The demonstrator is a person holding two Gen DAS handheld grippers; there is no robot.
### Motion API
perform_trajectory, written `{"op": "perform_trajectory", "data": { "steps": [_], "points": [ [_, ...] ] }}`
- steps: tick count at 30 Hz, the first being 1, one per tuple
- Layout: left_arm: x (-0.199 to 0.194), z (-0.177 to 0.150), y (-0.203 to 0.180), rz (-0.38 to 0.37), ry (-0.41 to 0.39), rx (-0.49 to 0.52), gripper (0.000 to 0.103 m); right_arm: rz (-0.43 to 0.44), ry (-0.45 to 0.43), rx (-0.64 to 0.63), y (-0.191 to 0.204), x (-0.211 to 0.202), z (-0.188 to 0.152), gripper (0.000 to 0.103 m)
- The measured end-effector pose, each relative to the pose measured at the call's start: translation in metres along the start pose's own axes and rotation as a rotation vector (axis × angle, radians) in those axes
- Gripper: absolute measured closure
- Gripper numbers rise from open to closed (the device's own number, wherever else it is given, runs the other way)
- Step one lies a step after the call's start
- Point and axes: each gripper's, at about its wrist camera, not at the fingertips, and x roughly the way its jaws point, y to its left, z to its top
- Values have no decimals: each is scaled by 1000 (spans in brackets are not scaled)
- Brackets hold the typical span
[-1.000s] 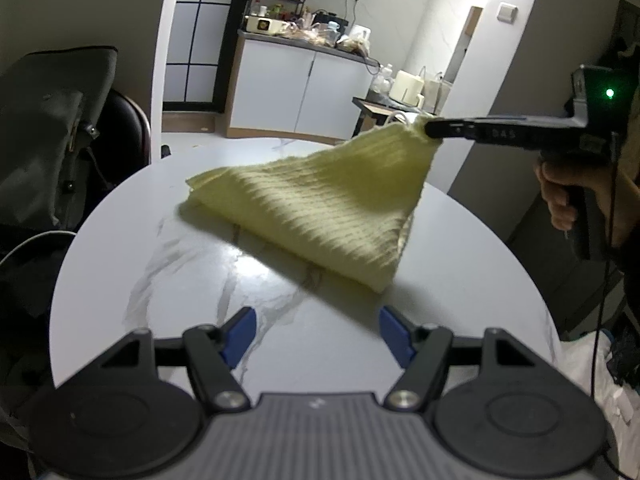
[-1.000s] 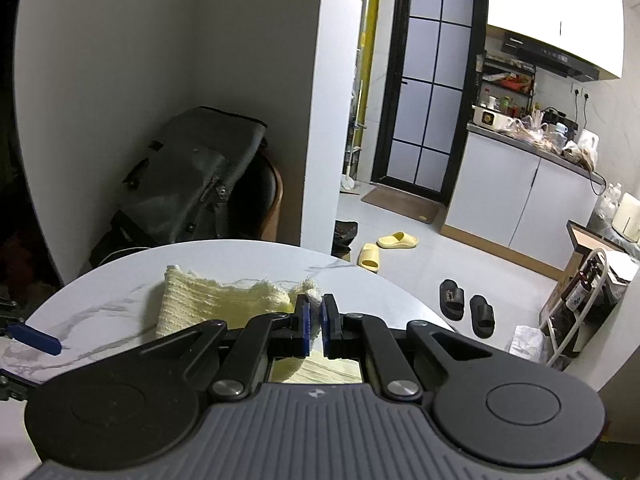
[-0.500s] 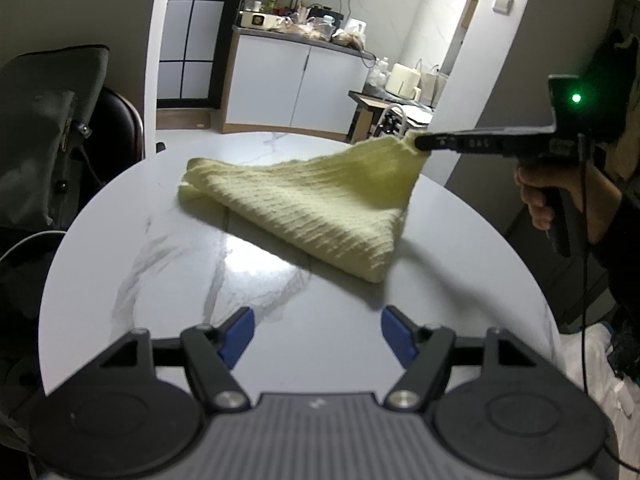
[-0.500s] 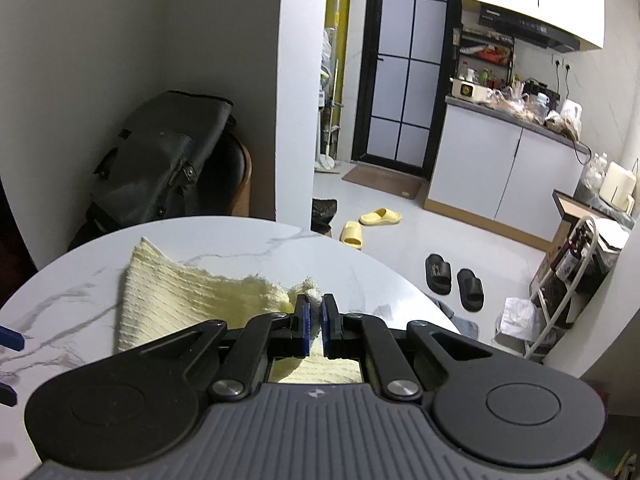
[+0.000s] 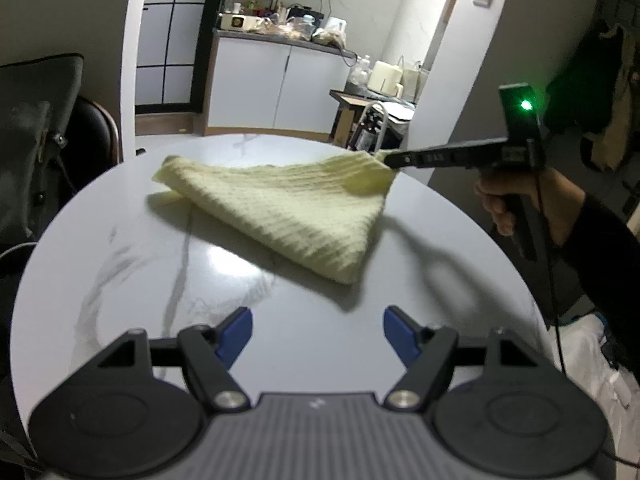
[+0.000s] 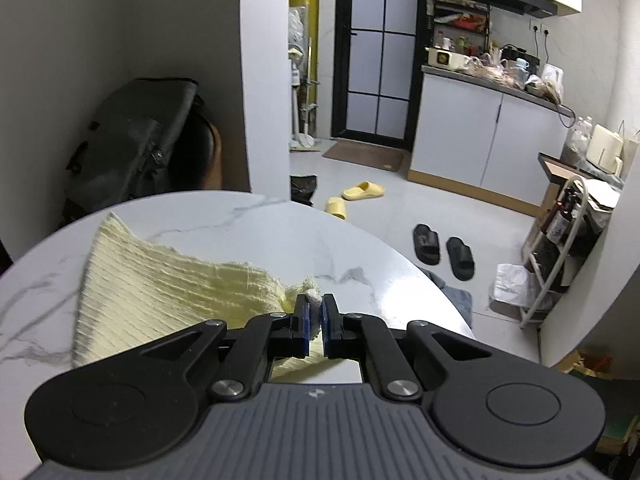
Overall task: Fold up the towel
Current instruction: 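Lower the folded corner onto the towel and open the right gripper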
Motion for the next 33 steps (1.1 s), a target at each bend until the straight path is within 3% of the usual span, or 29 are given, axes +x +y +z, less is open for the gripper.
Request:
{"op": "perform_trajectory", "data": {
  "steps": [5,9,10,22,28,33],
  "points": [
    [0,-4,2,-4,4,-10,28,-38,-8,7,-1,6,-3,86],
    [0,-7,2,-1,9,-10,28,-109,-35,57,-12,2,-6,60],
    [0,-7,2,-1,10,-10,28,-107,-40,66,-13,0,-7,58],
    [2,-11,-4,-2,13,-6,28,2,-43,-54,14,-11,-15,57],
    [-2,-13,-2,-1,9,-15,28,37,19,-72,24,-4,-16,57],
    [-4,-15,-1,-6,7,-21,28,14,88,-90,23,5,-21,57]
  ]
}}
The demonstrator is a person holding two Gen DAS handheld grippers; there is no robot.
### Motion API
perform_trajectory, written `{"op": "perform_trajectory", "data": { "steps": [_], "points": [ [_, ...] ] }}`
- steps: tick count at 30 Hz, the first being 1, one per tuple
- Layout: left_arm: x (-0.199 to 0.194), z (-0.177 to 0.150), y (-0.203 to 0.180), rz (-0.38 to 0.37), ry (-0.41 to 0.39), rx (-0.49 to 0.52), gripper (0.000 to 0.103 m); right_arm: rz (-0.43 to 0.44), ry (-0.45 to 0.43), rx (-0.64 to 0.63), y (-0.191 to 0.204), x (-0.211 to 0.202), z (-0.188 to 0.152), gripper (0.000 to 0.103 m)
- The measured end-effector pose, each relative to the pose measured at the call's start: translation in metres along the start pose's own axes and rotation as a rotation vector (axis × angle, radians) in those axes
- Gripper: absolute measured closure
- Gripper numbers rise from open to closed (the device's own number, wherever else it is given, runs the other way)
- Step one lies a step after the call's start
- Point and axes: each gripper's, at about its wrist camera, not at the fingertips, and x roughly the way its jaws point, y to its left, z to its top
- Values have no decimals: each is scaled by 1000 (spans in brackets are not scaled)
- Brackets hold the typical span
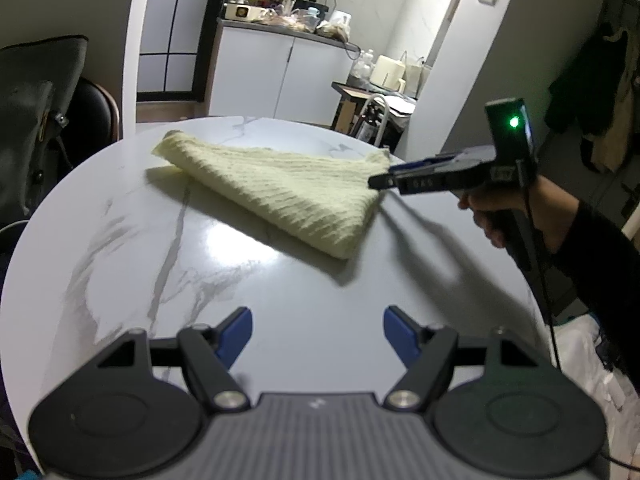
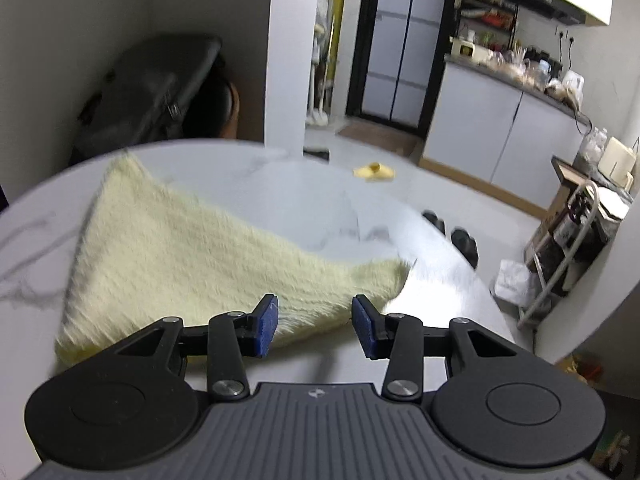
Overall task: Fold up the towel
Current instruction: 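Lower the folded corner onto the towel and open the right gripper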
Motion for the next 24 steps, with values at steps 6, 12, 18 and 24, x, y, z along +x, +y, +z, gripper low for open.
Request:
{"op": "perform_trajectory", "data": {
  "steps": [6,12,18,24],
  "points": [
    [-2,-4,0,21,-6,0,22,-43,0,33,-2,-10,-3,57],
    [-5,-7,-4,18,-18,-11,18,-51,-15,28,1,-29,-16,45],
    [-8,-12,-9,33,-40,-43,15,-66,-59,30,7,-46,-24,24],
    [-14,-18,-14,37,-70,-73,4,21,-81,88,11,-70,-30,0]
  ]
}}
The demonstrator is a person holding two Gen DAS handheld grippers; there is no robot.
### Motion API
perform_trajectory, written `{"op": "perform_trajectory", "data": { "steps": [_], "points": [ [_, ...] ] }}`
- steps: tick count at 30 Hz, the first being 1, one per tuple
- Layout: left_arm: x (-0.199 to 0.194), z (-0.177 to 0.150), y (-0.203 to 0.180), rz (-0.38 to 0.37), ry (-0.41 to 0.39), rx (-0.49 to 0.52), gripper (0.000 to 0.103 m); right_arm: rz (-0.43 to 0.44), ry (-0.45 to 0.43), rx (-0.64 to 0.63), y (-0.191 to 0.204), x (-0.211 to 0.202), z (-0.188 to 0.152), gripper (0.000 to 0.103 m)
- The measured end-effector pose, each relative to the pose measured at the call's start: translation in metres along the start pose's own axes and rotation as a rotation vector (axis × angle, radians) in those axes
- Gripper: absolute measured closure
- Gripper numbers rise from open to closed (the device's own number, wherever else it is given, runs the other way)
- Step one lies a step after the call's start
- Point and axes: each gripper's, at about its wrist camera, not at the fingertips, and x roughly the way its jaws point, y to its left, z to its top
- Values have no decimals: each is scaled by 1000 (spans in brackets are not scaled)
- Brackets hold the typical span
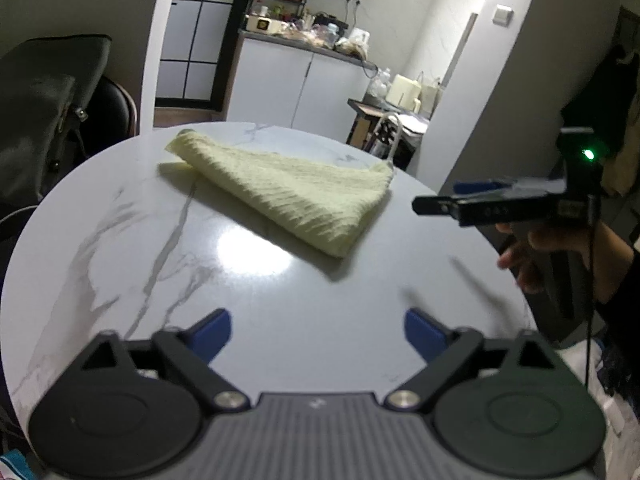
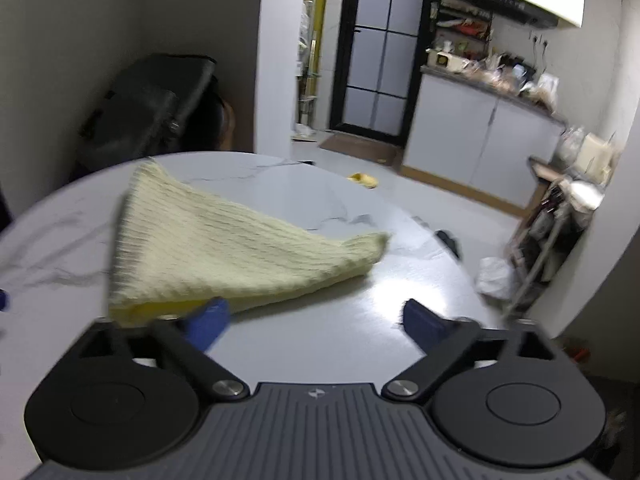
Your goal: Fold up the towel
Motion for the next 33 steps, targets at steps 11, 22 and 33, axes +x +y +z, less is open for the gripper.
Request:
{"op": "perform_trajectory", "data": {
  "steps": [11,22,33],
  "points": [
    [-9,-4,-11,65,-79,74,0,-83,-20,-6,20,-32,-16,0],
    [-1,21,-9,90,-82,141,0,-131,-22,-49,38,-59,-29,0],
    [22,28,0,130,-110,135,0,-61,-71,58,36,-70,-46,0]
  ]
}}
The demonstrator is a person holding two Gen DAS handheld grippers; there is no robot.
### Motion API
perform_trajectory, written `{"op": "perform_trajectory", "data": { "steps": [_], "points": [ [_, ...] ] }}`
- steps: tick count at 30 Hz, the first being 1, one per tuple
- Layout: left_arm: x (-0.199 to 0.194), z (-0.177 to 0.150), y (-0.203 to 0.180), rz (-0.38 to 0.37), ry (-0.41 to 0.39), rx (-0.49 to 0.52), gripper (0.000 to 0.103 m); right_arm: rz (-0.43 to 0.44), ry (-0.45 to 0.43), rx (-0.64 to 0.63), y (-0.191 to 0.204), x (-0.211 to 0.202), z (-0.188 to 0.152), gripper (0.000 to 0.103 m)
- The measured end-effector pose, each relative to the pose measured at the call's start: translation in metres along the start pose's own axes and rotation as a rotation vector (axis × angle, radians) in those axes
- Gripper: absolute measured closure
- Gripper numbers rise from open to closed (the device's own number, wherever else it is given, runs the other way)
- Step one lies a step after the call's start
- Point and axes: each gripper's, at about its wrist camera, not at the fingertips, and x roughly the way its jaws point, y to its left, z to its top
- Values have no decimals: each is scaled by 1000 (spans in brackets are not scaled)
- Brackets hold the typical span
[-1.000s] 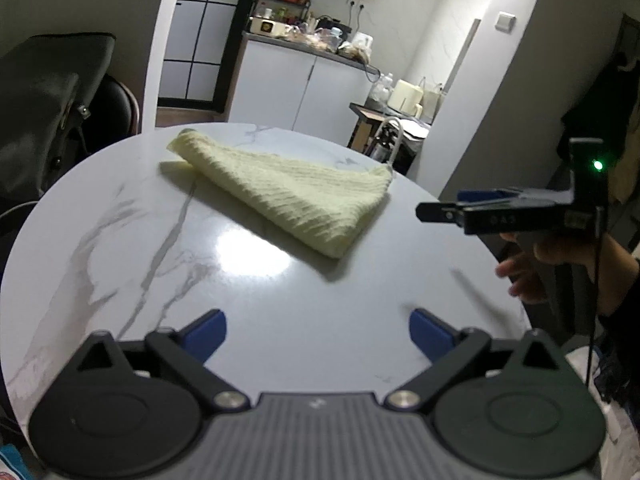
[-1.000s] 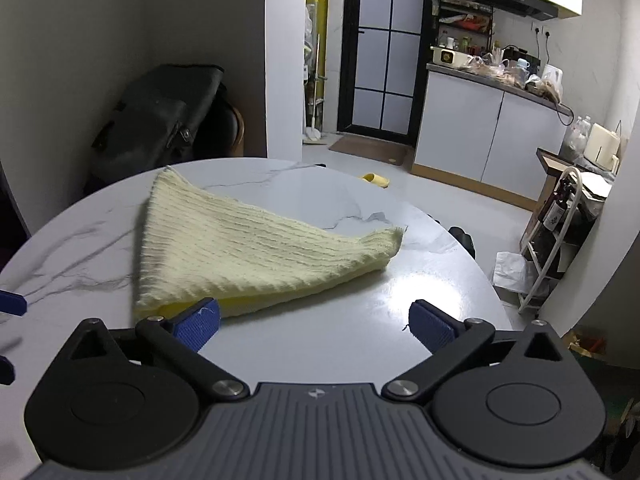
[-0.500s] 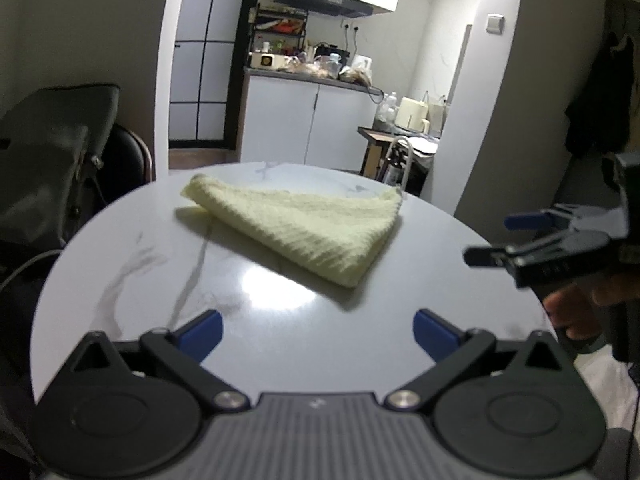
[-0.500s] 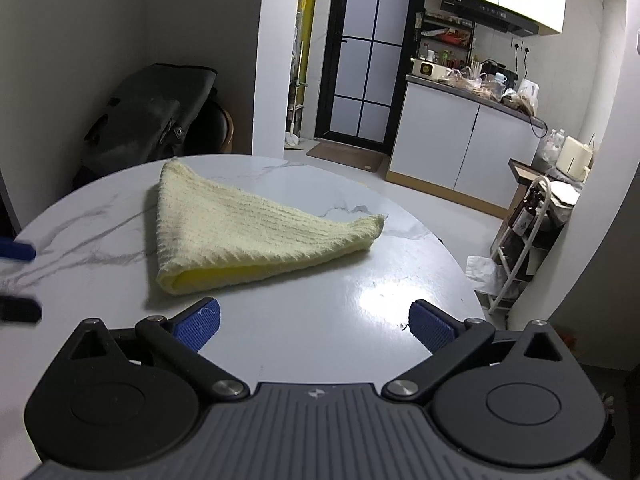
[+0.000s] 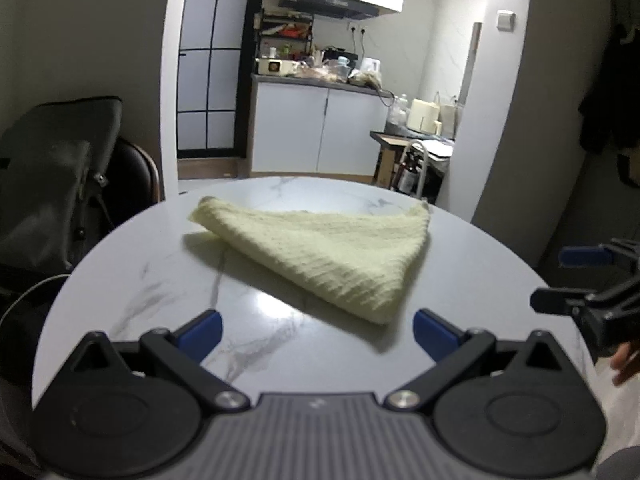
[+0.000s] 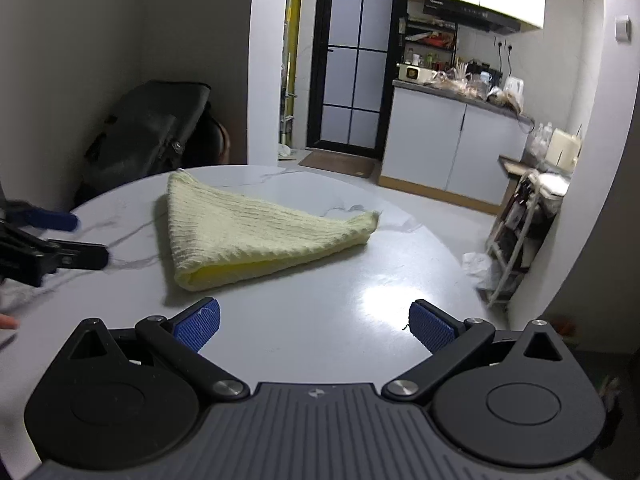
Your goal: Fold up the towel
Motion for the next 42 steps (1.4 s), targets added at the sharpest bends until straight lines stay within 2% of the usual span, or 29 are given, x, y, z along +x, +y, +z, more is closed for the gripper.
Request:
{"op": "perform_trajectory", "data": {
  "steps": [3,7,10,20,24,30,42],
  "points": [
    [-1,-4,0,-3,-10,7,0,55,-4,14,2,3,-9,0],
    [6,-15,6,-4,9,-11,0,75,-29,38,3,5,-19,0],
    [7,-20,7,38,14,4,0,44,-56,32,6,1,-22,0],
    [3,-16,-19,16,-25,106,0,40,-62,6,11,-2,-26,0],
    [6,-19,-21,13,-16,87,0,44,-58,11,11,-1,-25,0],
    [8,-21,-27,-1,-13,110,0,50,-45,12,10,0,-24,0],
    [0,-12,-8,-56,-24,45,0,33,-26,26,9,2,-26,0]
  ]
}}
